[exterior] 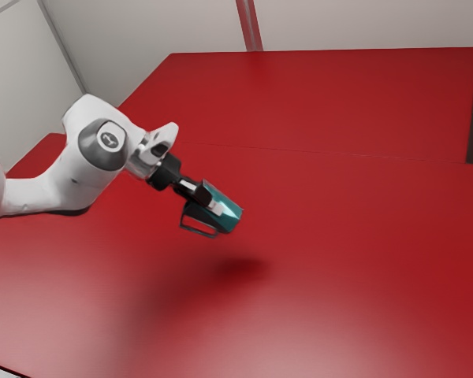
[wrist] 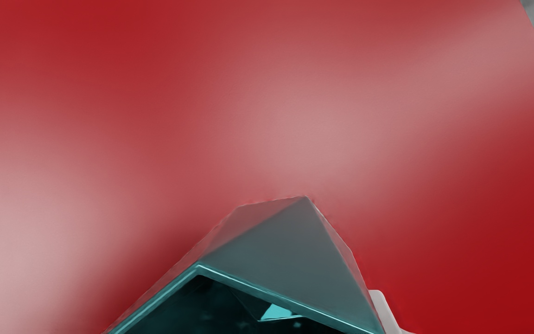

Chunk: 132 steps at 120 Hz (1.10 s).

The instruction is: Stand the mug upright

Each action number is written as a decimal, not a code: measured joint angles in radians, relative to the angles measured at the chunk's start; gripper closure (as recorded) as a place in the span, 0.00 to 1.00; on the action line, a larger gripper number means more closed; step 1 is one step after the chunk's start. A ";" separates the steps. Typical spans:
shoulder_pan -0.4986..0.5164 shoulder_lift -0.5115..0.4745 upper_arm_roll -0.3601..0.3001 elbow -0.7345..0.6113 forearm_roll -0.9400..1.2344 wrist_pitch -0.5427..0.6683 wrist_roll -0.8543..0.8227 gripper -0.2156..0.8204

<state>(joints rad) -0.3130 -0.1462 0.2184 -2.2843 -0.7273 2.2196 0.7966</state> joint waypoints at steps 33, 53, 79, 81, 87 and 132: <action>0.027 -0.020 0.010 0.021 0.537 -0.029 -0.197 0.97; 0.039 0.037 0.017 0.034 0.667 -0.053 -0.280 0.97; 0.064 0.143 0.026 0.091 0.729 -0.053 -0.349 0.97; 0.065 0.148 0.027 0.092 0.731 -0.050 -0.352 0.97; 0.067 0.162 0.029 0.095 0.736 -0.037 -0.362 0.97; 0.059 0.198 0.045 0.074 0.736 0.041 -0.405 0.97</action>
<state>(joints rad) -0.2537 0.0515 0.2634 -2.2101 0.0089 2.2611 0.3913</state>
